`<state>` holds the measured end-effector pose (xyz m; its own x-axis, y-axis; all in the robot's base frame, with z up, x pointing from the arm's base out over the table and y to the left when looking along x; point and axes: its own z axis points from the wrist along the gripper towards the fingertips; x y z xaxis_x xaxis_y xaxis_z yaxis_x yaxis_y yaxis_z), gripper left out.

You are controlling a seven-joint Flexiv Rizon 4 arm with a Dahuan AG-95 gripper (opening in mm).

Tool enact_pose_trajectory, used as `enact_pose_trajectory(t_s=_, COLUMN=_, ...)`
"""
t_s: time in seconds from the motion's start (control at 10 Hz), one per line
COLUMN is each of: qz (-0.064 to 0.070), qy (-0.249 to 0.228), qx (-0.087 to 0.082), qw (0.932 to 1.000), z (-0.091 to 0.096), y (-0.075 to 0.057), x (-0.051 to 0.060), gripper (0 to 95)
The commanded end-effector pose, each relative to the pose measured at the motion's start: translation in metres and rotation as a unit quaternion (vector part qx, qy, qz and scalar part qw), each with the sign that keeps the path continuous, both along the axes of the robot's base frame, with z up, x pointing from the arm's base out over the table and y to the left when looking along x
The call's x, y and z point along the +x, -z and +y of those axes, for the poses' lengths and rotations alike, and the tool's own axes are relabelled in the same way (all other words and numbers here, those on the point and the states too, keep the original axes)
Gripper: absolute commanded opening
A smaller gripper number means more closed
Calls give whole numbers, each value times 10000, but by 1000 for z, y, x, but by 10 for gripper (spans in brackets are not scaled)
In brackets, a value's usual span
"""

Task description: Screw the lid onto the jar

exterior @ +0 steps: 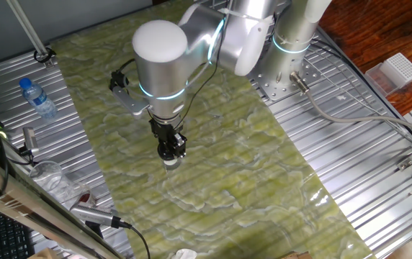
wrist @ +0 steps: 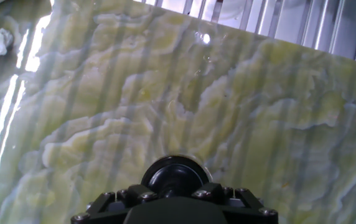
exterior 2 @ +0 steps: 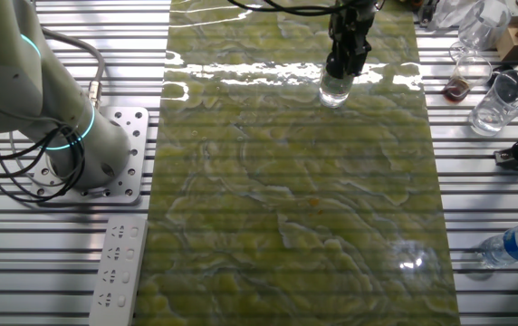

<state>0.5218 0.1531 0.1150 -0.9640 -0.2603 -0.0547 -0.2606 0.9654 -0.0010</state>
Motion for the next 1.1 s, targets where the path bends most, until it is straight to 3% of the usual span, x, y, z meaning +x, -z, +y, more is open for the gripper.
enact_pose_trajectory(t_s=0.1, qz=-23, qy=101, qx=-55, qw=9999, z=0, y=0, x=2, gripper=570)
enact_pose_trajectory(t_s=1.1, qz=-99, qy=339, qx=-147, qw=9993, z=-2, y=-1, x=2, gripper=570)
